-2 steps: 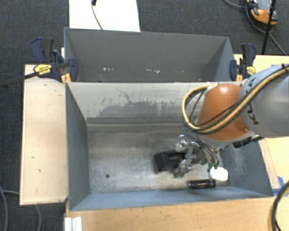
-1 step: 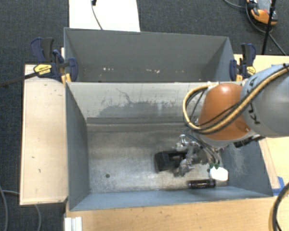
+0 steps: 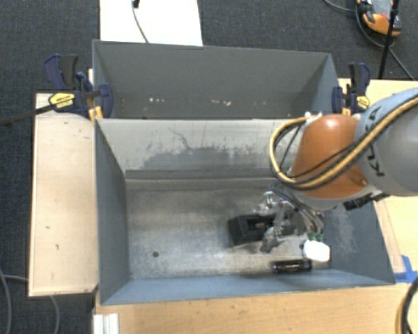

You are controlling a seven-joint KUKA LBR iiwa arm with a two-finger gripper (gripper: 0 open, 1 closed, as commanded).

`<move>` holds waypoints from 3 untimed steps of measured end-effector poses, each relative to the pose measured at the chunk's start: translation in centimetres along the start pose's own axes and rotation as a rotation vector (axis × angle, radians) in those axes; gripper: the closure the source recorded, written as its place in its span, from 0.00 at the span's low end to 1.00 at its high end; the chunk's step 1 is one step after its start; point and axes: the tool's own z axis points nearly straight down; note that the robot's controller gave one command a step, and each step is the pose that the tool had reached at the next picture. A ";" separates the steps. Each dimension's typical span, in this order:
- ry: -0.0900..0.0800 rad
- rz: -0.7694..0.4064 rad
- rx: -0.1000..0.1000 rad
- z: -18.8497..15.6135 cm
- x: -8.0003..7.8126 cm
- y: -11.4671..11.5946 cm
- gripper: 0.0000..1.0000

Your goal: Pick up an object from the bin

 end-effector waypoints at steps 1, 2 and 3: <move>-0.010 -0.001 0.002 -1.7 -0.2 0.0 1.00; -0.014 -0.002 0.002 -2.5 -0.3 0.0 1.00; -0.007 -0.001 0.002 -3.3 -0.1 0.0 1.00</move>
Offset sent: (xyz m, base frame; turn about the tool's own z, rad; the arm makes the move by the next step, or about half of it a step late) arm -0.0001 -0.0001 0.0155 0.0000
